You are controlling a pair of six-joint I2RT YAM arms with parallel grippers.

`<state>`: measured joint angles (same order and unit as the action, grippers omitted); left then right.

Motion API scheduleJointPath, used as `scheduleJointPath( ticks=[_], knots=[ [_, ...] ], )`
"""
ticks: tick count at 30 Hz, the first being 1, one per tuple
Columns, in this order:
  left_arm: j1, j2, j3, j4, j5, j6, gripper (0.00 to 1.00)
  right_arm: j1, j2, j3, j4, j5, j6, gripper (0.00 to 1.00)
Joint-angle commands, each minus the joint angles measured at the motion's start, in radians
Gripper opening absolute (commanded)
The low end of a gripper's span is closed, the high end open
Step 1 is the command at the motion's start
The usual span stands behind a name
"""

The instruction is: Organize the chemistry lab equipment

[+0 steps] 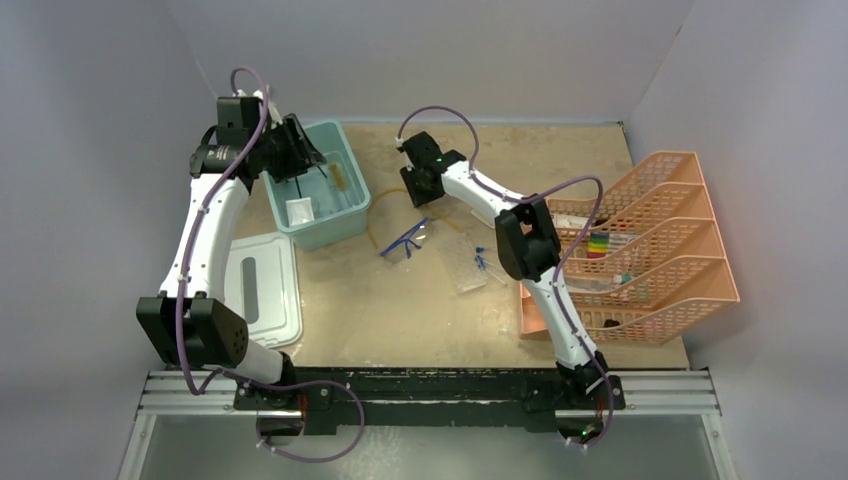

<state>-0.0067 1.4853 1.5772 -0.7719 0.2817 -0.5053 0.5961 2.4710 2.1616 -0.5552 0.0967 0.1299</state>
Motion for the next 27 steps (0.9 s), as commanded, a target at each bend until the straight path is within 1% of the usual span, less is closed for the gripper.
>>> scheduleJointPath(
  ticks=[1,7,9,11,12,15,16,19,22,23,27],
  knots=[
    [0.007,-0.044,-0.007,0.012,0.001,-0.005,0.5,-0.004,0.027,0.055,-0.062,0.021,-0.017,0.37],
    [0.007,-0.052,-0.011,0.001,-0.01,0.001,0.5,-0.007,0.063,0.068,-0.064,0.041,-0.045,0.37],
    [0.007,-0.051,-0.013,0.0,-0.009,-0.001,0.5,-0.006,0.081,0.072,-0.063,0.051,-0.053,0.34],
    [0.007,-0.051,-0.015,0.0,-0.009,-0.002,0.5,-0.006,0.097,0.07,-0.053,0.066,-0.071,0.27],
    [0.007,-0.05,-0.014,-0.001,-0.01,-0.002,0.5,-0.007,0.104,0.069,-0.049,0.085,-0.079,0.22],
    [0.007,-0.051,-0.014,0.0,-0.006,-0.005,0.5,-0.007,0.107,0.063,-0.039,0.109,-0.099,0.02],
    [0.007,-0.051,-0.015,0.0,-0.004,-0.007,0.5,-0.007,0.102,0.059,-0.033,0.118,-0.106,0.0],
    [0.007,-0.054,-0.014,0.003,0.0,-0.01,0.5,-0.007,0.05,0.026,0.017,0.156,-0.125,0.0],
    [0.007,-0.059,-0.015,0.006,0.002,-0.013,0.5,-0.006,-0.037,-0.006,0.075,0.176,-0.125,0.0],
    [0.007,-0.06,-0.016,0.008,0.001,-0.014,0.5,-0.008,-0.067,-0.01,0.098,0.185,-0.148,0.0],
    [0.007,-0.071,-0.019,0.012,-0.007,-0.016,0.5,-0.008,-0.189,-0.028,0.192,0.164,-0.164,0.0]
  ],
)
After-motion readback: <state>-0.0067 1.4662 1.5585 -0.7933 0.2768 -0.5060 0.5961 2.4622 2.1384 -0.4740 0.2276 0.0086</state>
